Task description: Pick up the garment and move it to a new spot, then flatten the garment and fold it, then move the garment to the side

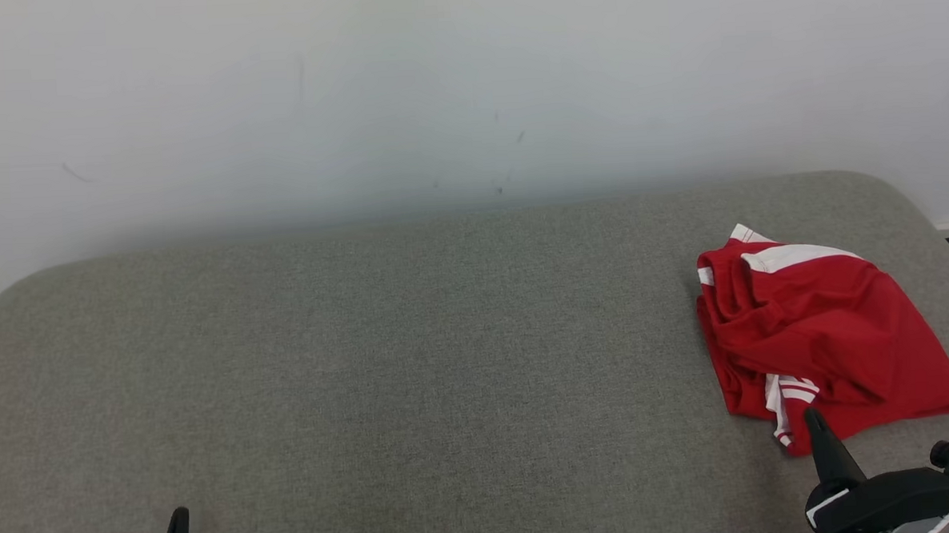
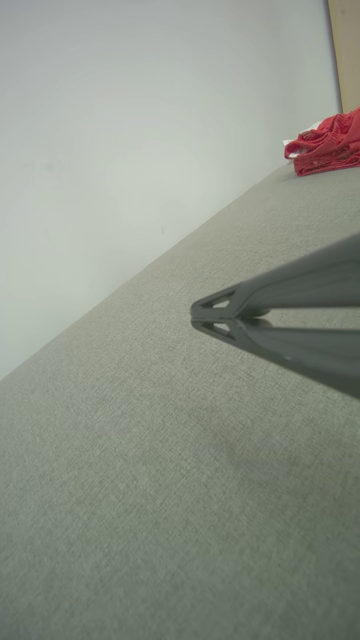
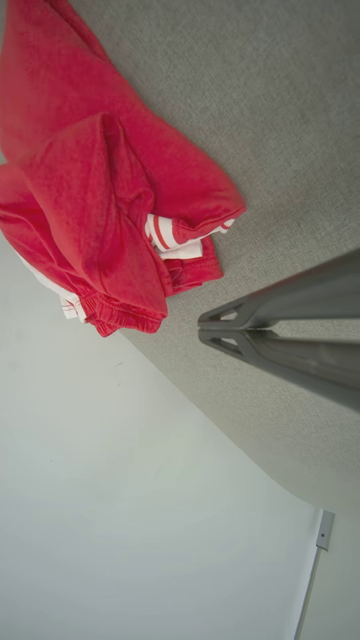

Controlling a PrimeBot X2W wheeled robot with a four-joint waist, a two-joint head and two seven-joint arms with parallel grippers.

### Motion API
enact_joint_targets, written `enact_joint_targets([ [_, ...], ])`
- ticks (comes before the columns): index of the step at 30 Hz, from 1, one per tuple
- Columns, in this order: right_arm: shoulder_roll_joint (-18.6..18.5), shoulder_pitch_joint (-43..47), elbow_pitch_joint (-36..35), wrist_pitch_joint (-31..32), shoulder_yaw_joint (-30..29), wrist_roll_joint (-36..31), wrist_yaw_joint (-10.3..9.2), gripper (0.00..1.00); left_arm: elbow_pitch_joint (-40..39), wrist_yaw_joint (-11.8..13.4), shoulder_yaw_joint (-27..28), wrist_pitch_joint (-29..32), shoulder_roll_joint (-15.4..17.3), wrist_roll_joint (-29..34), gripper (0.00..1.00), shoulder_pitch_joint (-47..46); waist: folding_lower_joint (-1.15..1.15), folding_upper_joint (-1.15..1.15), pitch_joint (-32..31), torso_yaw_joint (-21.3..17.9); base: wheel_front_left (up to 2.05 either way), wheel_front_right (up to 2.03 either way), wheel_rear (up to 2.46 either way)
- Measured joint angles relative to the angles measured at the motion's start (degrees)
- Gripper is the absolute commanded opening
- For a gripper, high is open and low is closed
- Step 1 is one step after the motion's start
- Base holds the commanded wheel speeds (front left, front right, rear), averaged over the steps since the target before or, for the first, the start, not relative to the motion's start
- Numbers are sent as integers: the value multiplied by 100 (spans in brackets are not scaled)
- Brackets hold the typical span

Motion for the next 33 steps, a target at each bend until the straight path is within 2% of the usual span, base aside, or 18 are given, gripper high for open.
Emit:
enact_joint_targets([
  [33, 572, -353, 146, 687, -749, 2277, 500, 0, 140, -493, 624, 592, -346, -2528, 0, -476, 0, 0, 228, 118, 0, 0, 0],
])
